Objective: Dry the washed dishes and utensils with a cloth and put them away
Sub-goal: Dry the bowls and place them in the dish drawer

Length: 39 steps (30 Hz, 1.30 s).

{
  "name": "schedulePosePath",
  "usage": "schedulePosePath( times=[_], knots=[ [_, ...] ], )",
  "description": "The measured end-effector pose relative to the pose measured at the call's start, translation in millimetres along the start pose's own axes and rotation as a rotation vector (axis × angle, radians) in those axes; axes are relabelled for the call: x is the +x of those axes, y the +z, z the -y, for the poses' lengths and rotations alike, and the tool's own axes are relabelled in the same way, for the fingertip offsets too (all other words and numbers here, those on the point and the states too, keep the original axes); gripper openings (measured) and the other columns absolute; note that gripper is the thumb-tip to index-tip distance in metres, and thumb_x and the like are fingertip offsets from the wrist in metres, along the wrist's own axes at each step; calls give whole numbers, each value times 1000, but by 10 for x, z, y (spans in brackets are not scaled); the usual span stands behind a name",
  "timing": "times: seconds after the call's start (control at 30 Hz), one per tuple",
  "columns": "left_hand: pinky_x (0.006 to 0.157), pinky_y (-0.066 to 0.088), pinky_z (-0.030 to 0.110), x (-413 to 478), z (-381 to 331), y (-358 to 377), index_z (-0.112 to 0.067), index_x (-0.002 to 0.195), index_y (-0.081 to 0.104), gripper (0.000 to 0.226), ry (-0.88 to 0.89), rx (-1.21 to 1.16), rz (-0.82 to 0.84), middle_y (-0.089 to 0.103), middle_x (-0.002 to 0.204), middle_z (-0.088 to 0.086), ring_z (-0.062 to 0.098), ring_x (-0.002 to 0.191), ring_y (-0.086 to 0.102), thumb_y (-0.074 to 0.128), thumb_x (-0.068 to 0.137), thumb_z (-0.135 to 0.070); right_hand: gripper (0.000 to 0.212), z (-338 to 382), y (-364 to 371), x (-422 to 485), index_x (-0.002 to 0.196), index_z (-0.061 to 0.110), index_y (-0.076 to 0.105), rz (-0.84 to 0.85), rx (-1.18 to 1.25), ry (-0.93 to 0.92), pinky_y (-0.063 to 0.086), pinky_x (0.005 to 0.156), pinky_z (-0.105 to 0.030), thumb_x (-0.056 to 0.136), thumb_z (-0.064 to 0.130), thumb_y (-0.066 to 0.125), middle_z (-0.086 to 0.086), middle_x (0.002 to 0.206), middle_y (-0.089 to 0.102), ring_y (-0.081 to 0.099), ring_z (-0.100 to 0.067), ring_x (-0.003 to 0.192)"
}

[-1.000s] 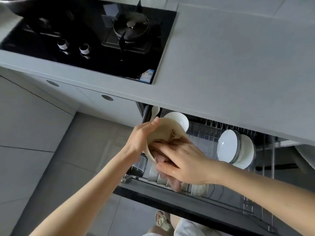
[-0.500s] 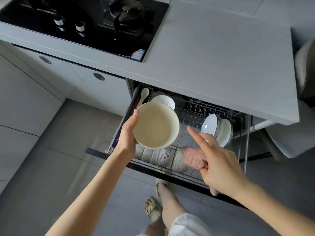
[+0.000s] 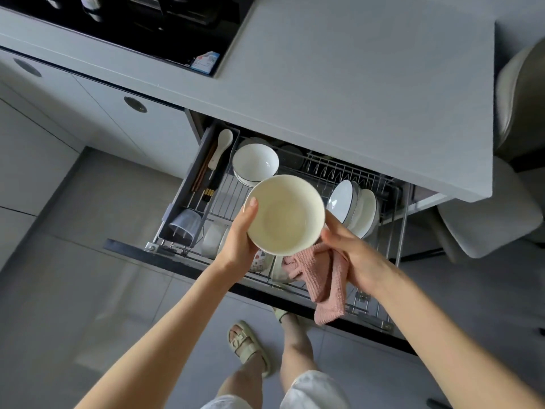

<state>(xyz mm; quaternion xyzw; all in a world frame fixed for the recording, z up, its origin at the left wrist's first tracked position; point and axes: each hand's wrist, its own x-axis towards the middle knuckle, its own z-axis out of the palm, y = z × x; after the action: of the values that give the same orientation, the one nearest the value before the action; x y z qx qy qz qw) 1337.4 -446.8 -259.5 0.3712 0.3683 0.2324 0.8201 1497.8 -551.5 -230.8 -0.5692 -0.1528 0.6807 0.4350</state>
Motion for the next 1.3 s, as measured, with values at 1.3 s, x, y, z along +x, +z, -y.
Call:
schedulePosePath(
  times=[1.3],
  knots=[
    [83, 55, 32, 291, 616, -532, -18, 105, 61, 13, -300, 401, -602, 67, 100, 5, 20, 90, 64, 56, 93, -18, 60, -1610, -662, 1477, 134, 10, 45, -567, -881, 442, 40, 81, -34, 88, 46, 56, -14, 130, 57, 54, -34, 117]
  ],
)
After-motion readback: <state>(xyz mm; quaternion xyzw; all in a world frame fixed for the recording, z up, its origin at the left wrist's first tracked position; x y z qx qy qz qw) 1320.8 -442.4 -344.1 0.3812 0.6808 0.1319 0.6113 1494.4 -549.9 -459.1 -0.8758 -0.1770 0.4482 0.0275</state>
